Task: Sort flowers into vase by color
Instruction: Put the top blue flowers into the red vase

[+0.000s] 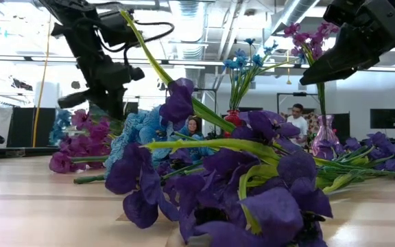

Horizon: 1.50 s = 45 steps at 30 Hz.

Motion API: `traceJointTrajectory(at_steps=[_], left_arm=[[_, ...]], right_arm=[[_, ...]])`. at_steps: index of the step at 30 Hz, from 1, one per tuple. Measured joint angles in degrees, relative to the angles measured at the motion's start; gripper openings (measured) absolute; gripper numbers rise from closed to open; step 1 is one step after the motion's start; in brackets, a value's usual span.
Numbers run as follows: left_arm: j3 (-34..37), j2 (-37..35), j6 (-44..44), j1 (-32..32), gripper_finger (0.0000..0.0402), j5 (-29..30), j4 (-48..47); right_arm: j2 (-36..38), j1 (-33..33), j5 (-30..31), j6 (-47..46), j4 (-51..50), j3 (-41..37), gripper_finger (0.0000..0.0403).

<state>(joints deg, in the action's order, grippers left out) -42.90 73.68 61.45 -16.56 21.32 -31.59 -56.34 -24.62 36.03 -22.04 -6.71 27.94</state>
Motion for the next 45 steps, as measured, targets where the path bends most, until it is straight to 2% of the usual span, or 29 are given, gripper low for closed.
traceJointTrajectory(at_steps=[5, 10, 18, 23, 27, 31, 35, 38, 45], left_arm=[[0.07, 3.10, -0.48, 0.02, 0.0006, 0.13, -0.20], [0.05, 7.36, -4.51, 0.02, 0.0031, 1.11, 3.63], [0.05, 11.94, -9.94, 0.11, 0.0077, 14.47, 9.73], [0.02, 11.30, -9.79, 0.31, 0.0082, 15.45, 9.48], [-2.22, 10.25, -16.70, 1.01, 0.0083, 16.04, 9.48], [-5.88, 9.74, -27.55, 1.92, 0.0083, 15.88, 9.13], [-8.60, 9.74, -43.22, 2.91, 0.0083, 13.40, 8.87], [-9.59, 9.74, -58.77, 3.50, 0.0083, 9.32, 8.87], [-9.88, 9.74, -104.34, 3.76, 0.0083, -2.37, 9.14]], right_arm=[[0.00, 0.01, 0.00, -0.02, 0.08, 0.02, 0.0230], [0.00, 0.53, 0.02, -0.02, -0.07, 0.02, 0.0230], [0.00, 1.26, -0.04, -0.02, -0.10, 0.02, 0.0230], [0.00, 1.88, -0.09, -0.02, -0.14, 0.02, 0.0230], [0.00, 1.90, -0.06, -0.02, -0.20, 0.02, 0.0230], [0.00, 1.90, -0.09, -0.02, -0.29, 0.02, 0.0230], [0.00, 1.90, -0.11, -0.02, -0.31, 0.02, 0.0230], [0.00, 1.90, -0.09, -0.02, -0.31, 0.02, 0.0230], [0.00, 1.90, -0.09, -0.04, -0.31, 0.02, 0.0230]])
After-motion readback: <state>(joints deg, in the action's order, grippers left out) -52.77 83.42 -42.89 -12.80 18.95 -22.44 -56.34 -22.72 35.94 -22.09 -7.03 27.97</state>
